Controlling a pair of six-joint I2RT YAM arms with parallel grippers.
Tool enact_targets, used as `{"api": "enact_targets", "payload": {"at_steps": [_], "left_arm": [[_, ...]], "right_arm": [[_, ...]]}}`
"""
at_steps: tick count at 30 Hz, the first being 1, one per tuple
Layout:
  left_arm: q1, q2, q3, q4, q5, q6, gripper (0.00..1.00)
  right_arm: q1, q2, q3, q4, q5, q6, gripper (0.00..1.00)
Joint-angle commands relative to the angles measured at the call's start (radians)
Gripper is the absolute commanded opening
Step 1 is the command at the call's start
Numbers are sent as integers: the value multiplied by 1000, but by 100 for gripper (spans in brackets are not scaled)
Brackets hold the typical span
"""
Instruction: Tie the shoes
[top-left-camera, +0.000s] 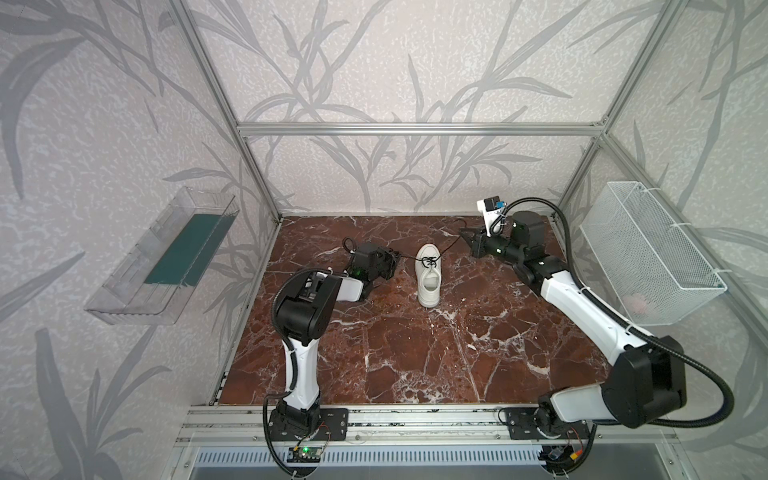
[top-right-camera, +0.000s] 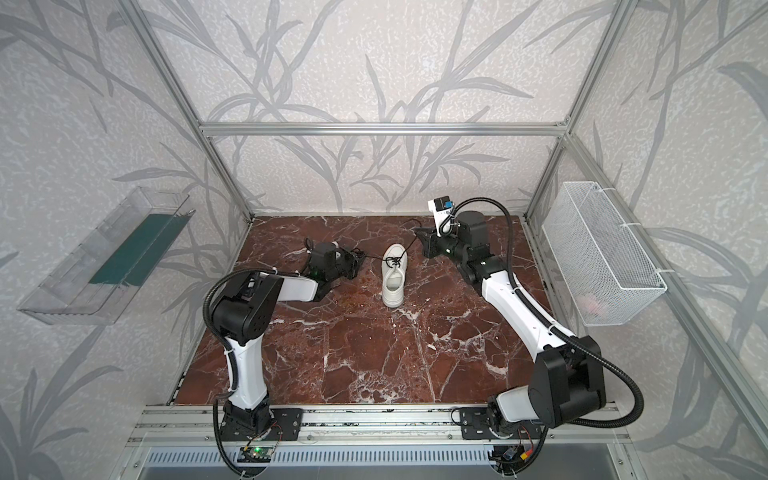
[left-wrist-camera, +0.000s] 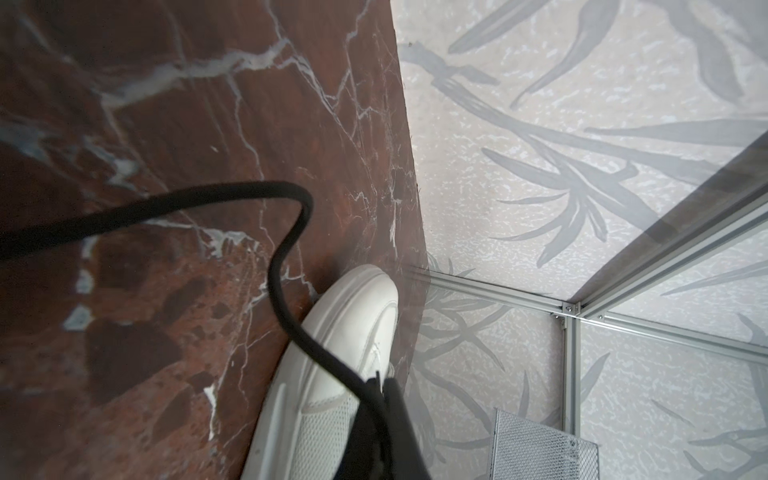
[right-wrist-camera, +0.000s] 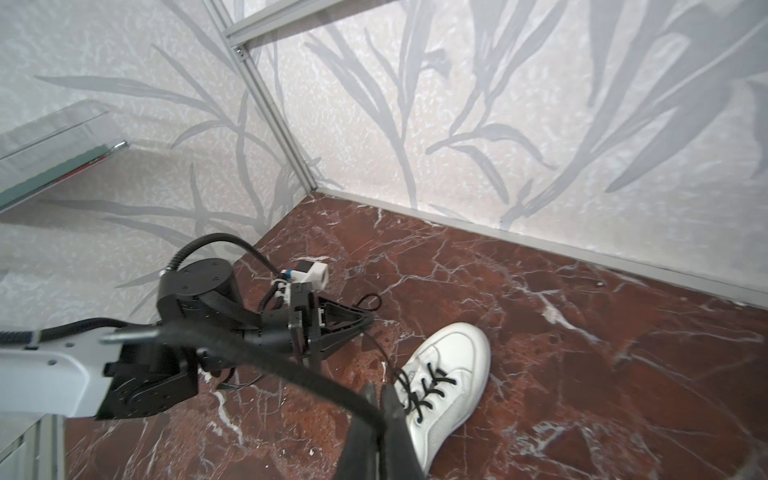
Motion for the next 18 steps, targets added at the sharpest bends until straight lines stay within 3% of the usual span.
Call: {"api": "enact_targets", "payload": {"at_steps": [1,7,18], "left_arm": [[3,-76,39,-212,-22,167,0],[1,-162,87,-466,-67,363,0],[1,-171,207,-682,-43,521,0]], "right_arm": [[-23,-46,-19,-109,83,-12,0],[-60,-117,-74,-161,203,-25,0],[-132,-171,-165,-215,384,13,0]]}}
